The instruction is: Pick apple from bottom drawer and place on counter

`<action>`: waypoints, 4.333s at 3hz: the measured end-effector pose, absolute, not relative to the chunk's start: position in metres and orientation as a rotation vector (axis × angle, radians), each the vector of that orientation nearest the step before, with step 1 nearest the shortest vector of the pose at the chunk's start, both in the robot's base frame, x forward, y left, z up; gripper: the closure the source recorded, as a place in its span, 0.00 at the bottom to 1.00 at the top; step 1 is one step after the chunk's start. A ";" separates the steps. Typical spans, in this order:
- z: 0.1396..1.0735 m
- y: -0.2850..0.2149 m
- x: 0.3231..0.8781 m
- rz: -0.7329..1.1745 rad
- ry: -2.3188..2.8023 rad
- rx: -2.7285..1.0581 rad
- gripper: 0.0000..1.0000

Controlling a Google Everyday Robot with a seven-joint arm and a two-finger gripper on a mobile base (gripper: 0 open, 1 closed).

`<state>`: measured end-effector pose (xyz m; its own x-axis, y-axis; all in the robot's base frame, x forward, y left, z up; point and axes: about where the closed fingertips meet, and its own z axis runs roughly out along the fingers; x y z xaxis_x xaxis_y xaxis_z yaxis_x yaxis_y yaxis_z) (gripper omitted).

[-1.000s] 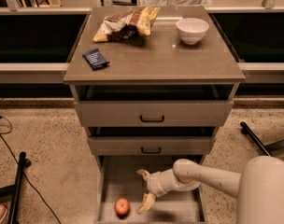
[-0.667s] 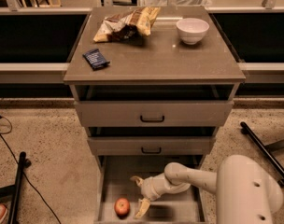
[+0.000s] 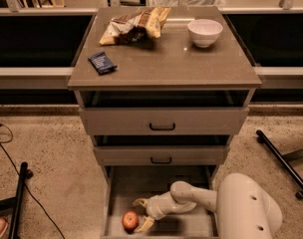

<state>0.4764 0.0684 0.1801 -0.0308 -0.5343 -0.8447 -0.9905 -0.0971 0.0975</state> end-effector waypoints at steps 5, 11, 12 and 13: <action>0.197 0.089 0.483 1.086 1.514 -1.504 1.00; 0.659 -0.147 0.537 0.927 1.427 -1.530 1.00; 0.694 -0.140 0.563 0.889 1.441 -1.544 1.00; 0.776 -0.135 0.595 0.840 1.441 -1.554 1.00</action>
Offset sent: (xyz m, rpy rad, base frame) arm -0.0019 0.0332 -0.0491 0.0760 -0.0112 -0.0679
